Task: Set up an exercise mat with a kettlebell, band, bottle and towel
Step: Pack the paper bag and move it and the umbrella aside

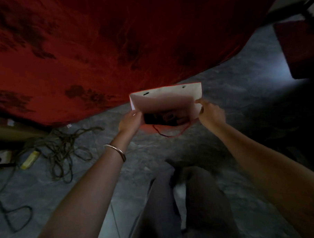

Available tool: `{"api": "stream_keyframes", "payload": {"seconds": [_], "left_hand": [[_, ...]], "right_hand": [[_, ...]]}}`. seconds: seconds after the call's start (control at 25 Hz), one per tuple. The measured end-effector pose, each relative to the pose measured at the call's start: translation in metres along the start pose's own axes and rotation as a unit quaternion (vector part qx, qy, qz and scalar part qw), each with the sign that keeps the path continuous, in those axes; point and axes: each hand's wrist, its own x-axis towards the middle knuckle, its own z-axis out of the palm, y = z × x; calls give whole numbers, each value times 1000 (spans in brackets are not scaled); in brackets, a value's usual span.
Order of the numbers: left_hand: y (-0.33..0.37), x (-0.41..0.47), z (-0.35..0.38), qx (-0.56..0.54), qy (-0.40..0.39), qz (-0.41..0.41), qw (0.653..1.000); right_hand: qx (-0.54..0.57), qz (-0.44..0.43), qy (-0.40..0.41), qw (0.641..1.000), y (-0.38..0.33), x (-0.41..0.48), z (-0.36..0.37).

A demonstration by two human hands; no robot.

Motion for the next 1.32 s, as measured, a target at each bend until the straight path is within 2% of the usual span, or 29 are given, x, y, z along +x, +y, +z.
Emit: {"api": "stream_keyframes", "payload": {"seconds": [0.04,0.12,0.2,0.32,0.4,0.6,1.04,1.32], "left_hand": [[0,3,4,10,6,-2,1000],[19,90,64,17,23,-31,999],[24,95,73,17,14,-35,999],[29,175,133,7,43,-73,996],[26,218,165,10,36,-87,995],[16,295,234,49,33,-86,994],[-20,336,298,-3,27,-112,993],[-18,340,299,-15,38,-106,994]], "right_hand": [[-1,-1,-3,1000,2,2,4],[-15,-11,-17,1000,37,101,24],[-38,-28,-36,998,41,106,28],[-54,-55,-64,995,84,194,59],[-60,-68,-86,992,106,232,79],[-59,-93,-111,988,153,313,130],[-17,-103,-181,978,190,379,181],[22,-107,-141,984,183,384,180]]}}
